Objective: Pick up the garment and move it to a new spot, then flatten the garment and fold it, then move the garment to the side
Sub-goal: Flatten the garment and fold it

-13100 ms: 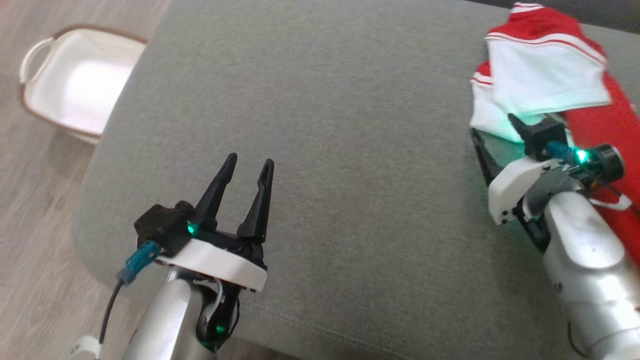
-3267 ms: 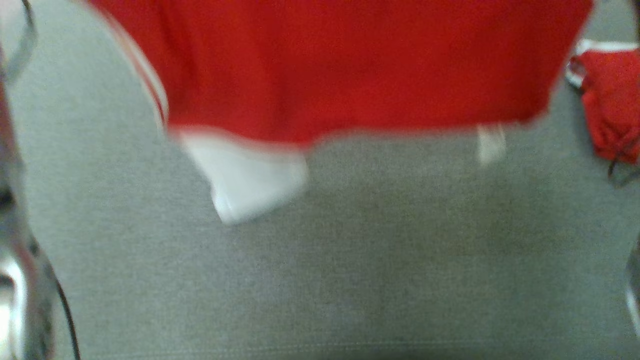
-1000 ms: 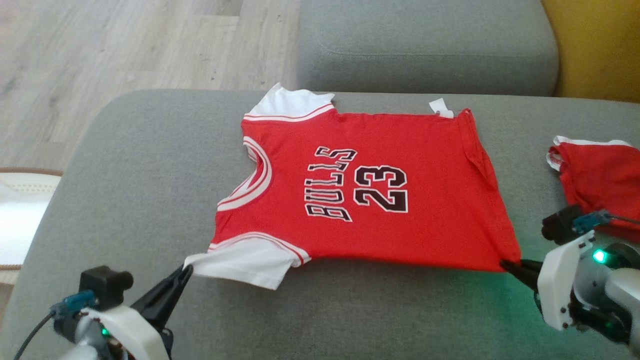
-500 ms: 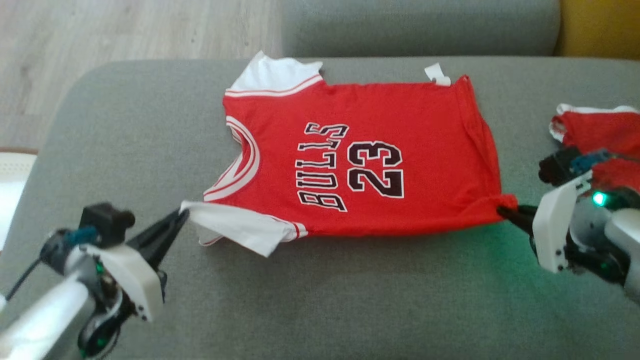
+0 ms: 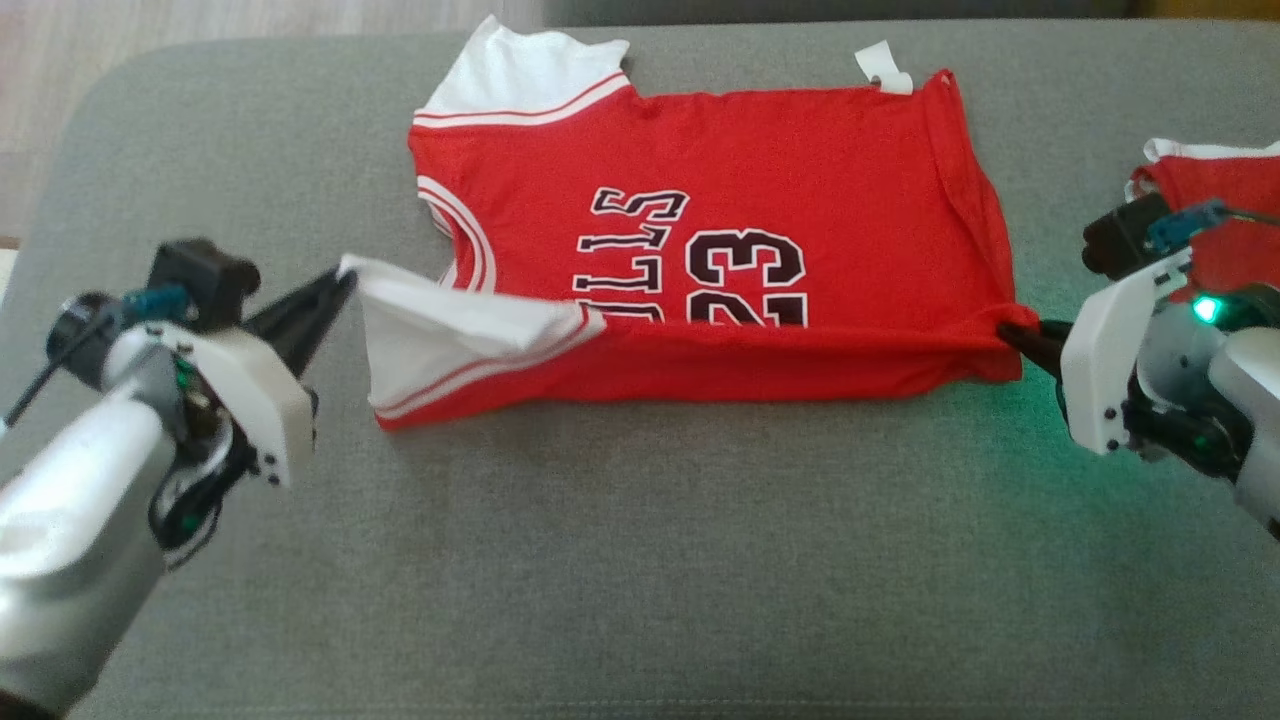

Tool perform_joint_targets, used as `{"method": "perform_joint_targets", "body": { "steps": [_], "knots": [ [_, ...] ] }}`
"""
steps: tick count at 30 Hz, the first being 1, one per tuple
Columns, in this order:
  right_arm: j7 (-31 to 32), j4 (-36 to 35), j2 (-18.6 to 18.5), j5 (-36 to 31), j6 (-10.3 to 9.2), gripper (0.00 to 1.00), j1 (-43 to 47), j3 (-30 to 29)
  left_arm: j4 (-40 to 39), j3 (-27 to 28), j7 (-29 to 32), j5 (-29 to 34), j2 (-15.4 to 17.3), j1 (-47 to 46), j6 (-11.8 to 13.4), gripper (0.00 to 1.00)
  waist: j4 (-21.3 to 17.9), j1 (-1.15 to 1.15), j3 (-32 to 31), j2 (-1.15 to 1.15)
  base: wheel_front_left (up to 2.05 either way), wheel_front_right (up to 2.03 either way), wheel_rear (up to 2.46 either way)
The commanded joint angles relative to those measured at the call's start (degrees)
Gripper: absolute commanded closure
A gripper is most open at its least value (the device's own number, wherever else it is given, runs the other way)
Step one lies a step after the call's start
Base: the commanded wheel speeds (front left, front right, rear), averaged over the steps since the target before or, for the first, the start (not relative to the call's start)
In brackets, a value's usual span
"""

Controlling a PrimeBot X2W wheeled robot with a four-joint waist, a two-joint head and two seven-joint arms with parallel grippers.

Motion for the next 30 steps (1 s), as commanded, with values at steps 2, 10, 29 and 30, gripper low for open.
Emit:
{"method": "perform_joint_targets", "body": {
  "steps": [2,10,29,30],
  "knots": [
    [-0.5,0.3,-0.3,-0.1,-0.05,1.0,-1.7,-0.5,0.9,1.4,-0.4,0.6,1.8,-5.6,-0.3,1.0,-0.5,-0.01,1.0,0.0,0.0,0.0,0.0],
    [-1.2,2.1,1.5,-0.1,-0.05,1.0,-4.2,0.2,5.7,-3.7,-0.4,-0.1,1.0,-11.6,-0.3,1.0,-1.3,-0.01,2.7,0.0,0.0,0.0,0.0],
    [-30.1,9.0,7.7,-0.2,-0.05,0.0,-3.1,-8.0,14.9,4.3,-12.3,-4.8,-8.3,-11.2,4.2,0.0,0.1,-0.01,-1.7,0.0,0.0,0.0,0.0],
    [-32.1,9.2,8.2,-0.3,-0.05,0.0,-2.6,-9.0,12.7,6.5,-12.3,-4.7,-8.6,-10.4,5.1,0.0,0.2,-0.01,-2.2,0.0,0.0,0.0,0.0]
  ]
}}
